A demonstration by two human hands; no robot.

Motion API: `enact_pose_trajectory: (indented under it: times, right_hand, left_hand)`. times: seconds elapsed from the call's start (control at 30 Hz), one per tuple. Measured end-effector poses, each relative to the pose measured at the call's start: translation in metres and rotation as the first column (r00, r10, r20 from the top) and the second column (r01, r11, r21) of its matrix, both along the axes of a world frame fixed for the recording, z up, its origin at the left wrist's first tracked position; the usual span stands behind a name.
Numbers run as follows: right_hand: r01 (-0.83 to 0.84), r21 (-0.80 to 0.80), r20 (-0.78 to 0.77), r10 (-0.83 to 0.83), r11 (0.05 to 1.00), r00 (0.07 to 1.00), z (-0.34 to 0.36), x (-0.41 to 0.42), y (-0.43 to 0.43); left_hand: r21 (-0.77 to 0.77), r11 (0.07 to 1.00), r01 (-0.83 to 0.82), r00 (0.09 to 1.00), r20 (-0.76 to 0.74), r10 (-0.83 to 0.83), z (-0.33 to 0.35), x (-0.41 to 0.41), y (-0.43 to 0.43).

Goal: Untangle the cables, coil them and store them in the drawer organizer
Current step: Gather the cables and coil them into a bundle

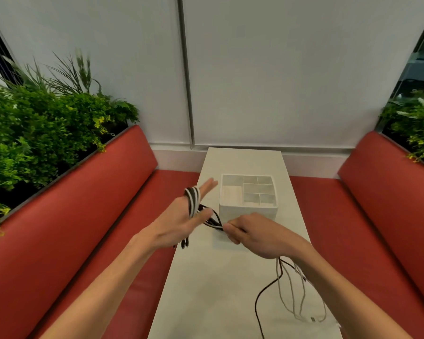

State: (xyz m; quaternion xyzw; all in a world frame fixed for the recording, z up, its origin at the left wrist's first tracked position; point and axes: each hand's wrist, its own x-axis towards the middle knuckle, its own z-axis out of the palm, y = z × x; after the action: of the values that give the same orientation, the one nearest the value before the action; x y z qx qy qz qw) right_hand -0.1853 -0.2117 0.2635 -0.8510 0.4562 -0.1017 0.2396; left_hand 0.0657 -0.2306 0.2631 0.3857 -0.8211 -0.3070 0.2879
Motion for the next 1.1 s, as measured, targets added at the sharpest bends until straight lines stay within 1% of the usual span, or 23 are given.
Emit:
enact_pose_trajectory:
  times: [0.07, 0.1, 0.17, 0.23, 0.3, 0.33, 0.43, 0.47, 0.5, 0.53, 0.6, 0.63, 0.7, 0.73, 0.77, 0.83, 0.93, 1.0, 1.1]
  right_hand:
    - [-0.069, 0.042, 0.011, 0.069, 0.997, 0.998, 0.020, 0.001, 0.004]
    - [-0.104, 0.068, 0.031, 0.102, 0.992, 0.994, 0.029, 0.001, 0.006]
    - [-0.155, 0.126, 0.106, 0.142, 0.980, 0.984, 0.041, -0.001, 0.008]
    - [-0.180, 0.200, 0.224, 0.134, 0.963, 0.965, 0.046, -0.003, 0.010]
    - [-0.193, 0.266, 0.308, 0.107, 0.944, 0.945, 0.047, -0.005, 0.011]
    - [-0.196, 0.285, 0.336, 0.094, 0.938, 0.937, 0.046, -0.005, 0.012]
    - [-0.219, 0.365, 0.435, 0.042, 0.905, 0.899, 0.050, -0.004, 0.015]
    - [-0.228, 0.365, 0.460, 0.039, 0.903, 0.887, 0.053, -0.005, 0.015]
    - [-0.231, 0.332, 0.464, 0.056, 0.915, 0.884, 0.057, -0.007, 0.014]
    - [-0.229, 0.266, 0.441, 0.093, 0.936, 0.893, 0.061, -0.008, 0.013]
    - [-0.191, 0.100, 0.365, 0.143, 0.976, 0.920, 0.066, -0.008, 0.012]
    - [-0.139, 0.022, 0.352, 0.122, 0.990, 0.928, 0.065, -0.008, 0.010]
    - [0.008, -0.081, 0.406, 0.025, 0.997, 0.914, 0.056, -0.007, 0.006]
    - [0.048, -0.118, 0.433, 0.008, 0.992, 0.901, 0.051, -0.004, 0.005]
    - [0.053, -0.143, 0.445, 0.017, 0.988, 0.896, 0.044, -0.001, 0.005]
    - [0.028, -0.112, 0.497, 0.032, 0.993, 0.867, 0.030, 0.009, 0.008]
    - [0.130, -0.052, 0.581, -0.076, 0.990, 0.810, 0.020, 0.020, 0.016]
    - [0.175, -0.066, 0.583, -0.105, 0.982, 0.806, 0.017, 0.025, 0.019]
    - [0.194, -0.069, 0.585, -0.118, 0.979, 0.803, 0.016, 0.028, 0.020]
  left_hand:
    - [-0.005, 0.997, 0.077, 0.981, 0.178, -0.075, 0.004, -0.006, 0.004]
    - [0.005, 0.994, 0.110, 0.968, 0.228, -0.108, 0.005, -0.010, 0.006]
    - [0.034, 0.988, 0.148, 0.958, 0.243, -0.151, 0.007, -0.014, 0.009]
    - [0.073, 0.977, 0.198, 0.960, 0.187, -0.208, 0.014, -0.019, 0.016]
    - [0.120, 0.956, 0.267, 0.957, 0.087, -0.278, 0.017, -0.024, 0.025]
    - [0.133, 0.956, 0.262, 0.962, 0.043, -0.270, 0.017, -0.027, 0.028]
    - [0.196, 0.968, 0.160, 0.986, -0.069, -0.149, 0.015, -0.033, 0.031]
    - [0.208, 0.964, 0.168, 0.983, -0.114, -0.147, 0.013, -0.034, 0.031]
    - [0.219, 0.957, 0.191, 0.975, -0.157, -0.158, 0.013, -0.036, 0.032]
    - [0.240, 0.945, 0.224, 0.963, -0.202, -0.177, 0.014, -0.038, 0.034]
    - [0.309, 0.900, 0.309, 0.925, -0.318, -0.208, 0.014, -0.041, 0.034]
    - [0.343, 0.869, 0.357, 0.900, -0.376, -0.221, 0.015, -0.042, 0.035]
    - [0.379, 0.801, 0.463, 0.837, -0.484, -0.255, 0.015, -0.043, 0.036]
    - [0.387, 0.773, 0.502, 0.809, -0.526, -0.262, 0.016, -0.043, 0.036]
    - [0.391, 0.752, 0.530, 0.785, -0.561, -0.262, 0.017, -0.042, 0.036]
    - [0.381, 0.740, 0.554, 0.755, -0.605, -0.254, 0.017, -0.041, 0.035]
    - [0.404, 0.753, 0.520, 0.761, -0.619, -0.193, 0.016, -0.038, 0.031]
    - [0.438, 0.748, 0.499, 0.773, -0.615, -0.155, 0.013, -0.036, 0.030]
    - [0.494, 0.726, 0.478, 0.795, -0.596, -0.117, 0.011, -0.035, 0.030]
